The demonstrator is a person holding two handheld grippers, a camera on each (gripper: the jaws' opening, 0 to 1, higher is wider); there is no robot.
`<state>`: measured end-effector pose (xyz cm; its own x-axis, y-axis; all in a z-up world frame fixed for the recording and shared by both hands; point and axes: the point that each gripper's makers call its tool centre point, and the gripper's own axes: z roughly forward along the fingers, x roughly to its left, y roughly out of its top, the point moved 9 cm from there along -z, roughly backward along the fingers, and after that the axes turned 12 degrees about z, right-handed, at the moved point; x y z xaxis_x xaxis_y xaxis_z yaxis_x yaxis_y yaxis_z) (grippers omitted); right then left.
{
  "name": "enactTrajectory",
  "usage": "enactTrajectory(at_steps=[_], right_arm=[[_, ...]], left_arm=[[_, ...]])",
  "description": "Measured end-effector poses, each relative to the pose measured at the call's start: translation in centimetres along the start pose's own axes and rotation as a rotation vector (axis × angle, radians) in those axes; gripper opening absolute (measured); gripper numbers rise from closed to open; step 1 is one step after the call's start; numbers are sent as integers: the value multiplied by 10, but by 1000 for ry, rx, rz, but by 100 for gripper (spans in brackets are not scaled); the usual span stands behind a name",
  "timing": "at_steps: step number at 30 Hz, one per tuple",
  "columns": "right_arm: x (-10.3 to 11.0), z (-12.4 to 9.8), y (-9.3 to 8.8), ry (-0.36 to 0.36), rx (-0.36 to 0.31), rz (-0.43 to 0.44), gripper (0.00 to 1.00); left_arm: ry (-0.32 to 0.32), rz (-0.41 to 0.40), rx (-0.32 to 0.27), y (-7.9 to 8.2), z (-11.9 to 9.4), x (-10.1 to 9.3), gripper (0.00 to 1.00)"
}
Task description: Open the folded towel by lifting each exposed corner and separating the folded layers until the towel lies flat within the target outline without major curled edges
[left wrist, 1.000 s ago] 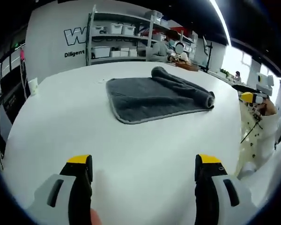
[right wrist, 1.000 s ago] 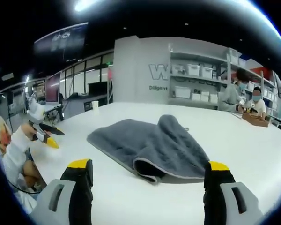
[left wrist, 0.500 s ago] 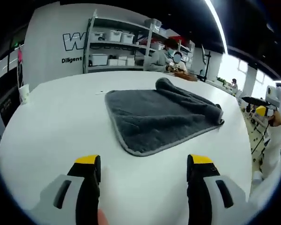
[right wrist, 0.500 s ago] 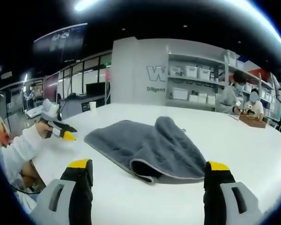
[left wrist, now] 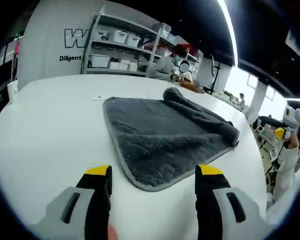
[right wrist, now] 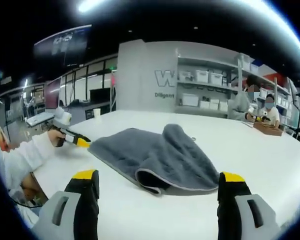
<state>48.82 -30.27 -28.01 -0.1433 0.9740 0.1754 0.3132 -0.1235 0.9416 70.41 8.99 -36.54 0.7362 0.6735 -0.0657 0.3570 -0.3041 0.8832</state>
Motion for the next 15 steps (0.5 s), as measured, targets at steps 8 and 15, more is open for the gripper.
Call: enactTrajectory(at_steps=[8,15], right_arm=[[2,0,-1,7,2,-5,99],[2,1,-2,10,12,-6,99]], left_arm=[[-35,-60,-24,-3,7,7,57],[-35,-77,-43,-4,9,11,46]])
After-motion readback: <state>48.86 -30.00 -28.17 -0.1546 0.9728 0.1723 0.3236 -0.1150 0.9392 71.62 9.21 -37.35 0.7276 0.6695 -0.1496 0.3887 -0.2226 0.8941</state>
